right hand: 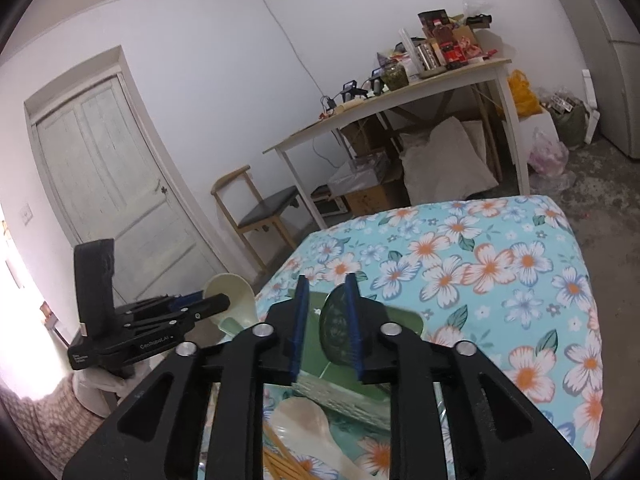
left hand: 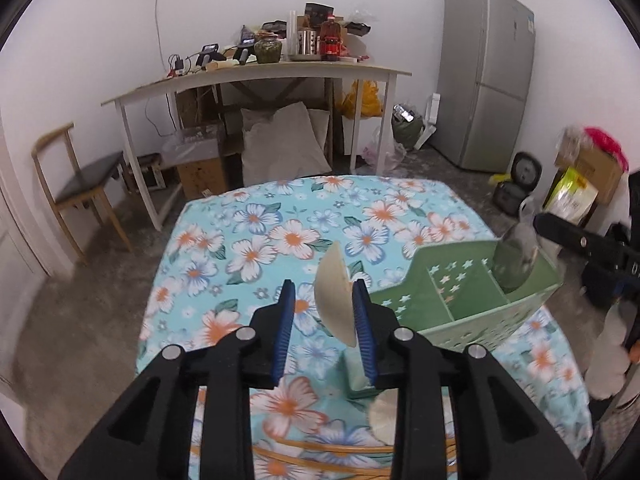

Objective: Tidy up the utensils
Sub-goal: 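Insert the metal spoon into the holder and open the right tool, then lower the cream spoon into the holder and open the left tool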

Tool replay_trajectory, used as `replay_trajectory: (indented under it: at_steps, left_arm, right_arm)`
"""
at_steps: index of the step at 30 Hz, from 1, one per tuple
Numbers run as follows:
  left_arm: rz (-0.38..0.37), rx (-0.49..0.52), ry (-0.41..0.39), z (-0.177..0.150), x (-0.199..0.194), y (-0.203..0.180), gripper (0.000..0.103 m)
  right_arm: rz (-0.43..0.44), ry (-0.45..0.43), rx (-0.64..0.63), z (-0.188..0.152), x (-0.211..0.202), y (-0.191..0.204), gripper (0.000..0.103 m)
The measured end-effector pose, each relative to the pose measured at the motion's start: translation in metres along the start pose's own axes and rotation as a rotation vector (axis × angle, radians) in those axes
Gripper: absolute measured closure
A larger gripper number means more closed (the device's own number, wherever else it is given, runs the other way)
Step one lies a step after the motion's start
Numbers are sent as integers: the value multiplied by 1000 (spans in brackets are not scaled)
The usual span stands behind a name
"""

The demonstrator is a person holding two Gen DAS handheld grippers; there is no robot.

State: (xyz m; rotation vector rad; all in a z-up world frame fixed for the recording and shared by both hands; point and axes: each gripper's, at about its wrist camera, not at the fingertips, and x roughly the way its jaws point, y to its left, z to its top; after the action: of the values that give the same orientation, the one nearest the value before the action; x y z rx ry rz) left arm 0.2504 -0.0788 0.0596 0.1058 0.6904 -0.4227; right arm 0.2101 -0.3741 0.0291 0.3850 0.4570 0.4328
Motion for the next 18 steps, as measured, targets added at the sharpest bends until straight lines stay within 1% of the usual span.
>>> replay_trajectory:
  at_steps: [2, 8, 12, 16, 18]
  left_arm:
    - [-12, -18, -12, -2, -6, 2, 71]
    - [-40, -83, -81, -5, -28, 12, 65]
    - [-43, -114, -109, -13, -44, 17, 62]
    - [-43, -149, -107, -31, -59, 25, 60]
    - [-35, -166, -94, -43, -66, 29, 60]
  right_arm:
    - [-3, -9, 8, -1, -3, 0, 76]
    - [-25, -55, 22, -6, -25, 11, 71]
    - [-37, -80, 23, -15, -39, 24, 65]
    - [-43, -61, 14, -32, -46, 36, 61]
    - [-49, -35, 3, -40, -46, 40, 61]
